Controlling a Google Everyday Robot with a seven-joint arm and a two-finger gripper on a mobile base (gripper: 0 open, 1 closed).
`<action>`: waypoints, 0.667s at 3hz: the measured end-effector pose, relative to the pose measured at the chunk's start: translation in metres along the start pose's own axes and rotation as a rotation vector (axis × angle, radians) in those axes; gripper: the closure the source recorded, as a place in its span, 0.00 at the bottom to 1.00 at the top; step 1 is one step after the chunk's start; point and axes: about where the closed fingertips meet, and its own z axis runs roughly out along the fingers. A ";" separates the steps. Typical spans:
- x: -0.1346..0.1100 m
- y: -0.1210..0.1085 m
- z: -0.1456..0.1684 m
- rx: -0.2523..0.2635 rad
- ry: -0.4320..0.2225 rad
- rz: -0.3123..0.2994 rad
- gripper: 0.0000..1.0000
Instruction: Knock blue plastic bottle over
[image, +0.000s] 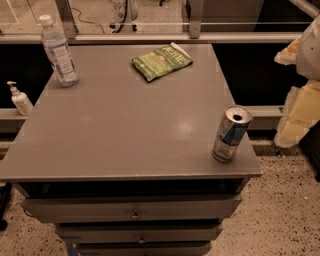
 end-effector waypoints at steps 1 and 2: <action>0.000 0.000 0.000 0.000 0.000 0.000 0.00; -0.012 -0.008 0.005 -0.003 -0.047 0.002 0.00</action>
Offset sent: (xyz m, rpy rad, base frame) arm 0.0290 0.0238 -0.0051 0.1118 -0.0023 0.0272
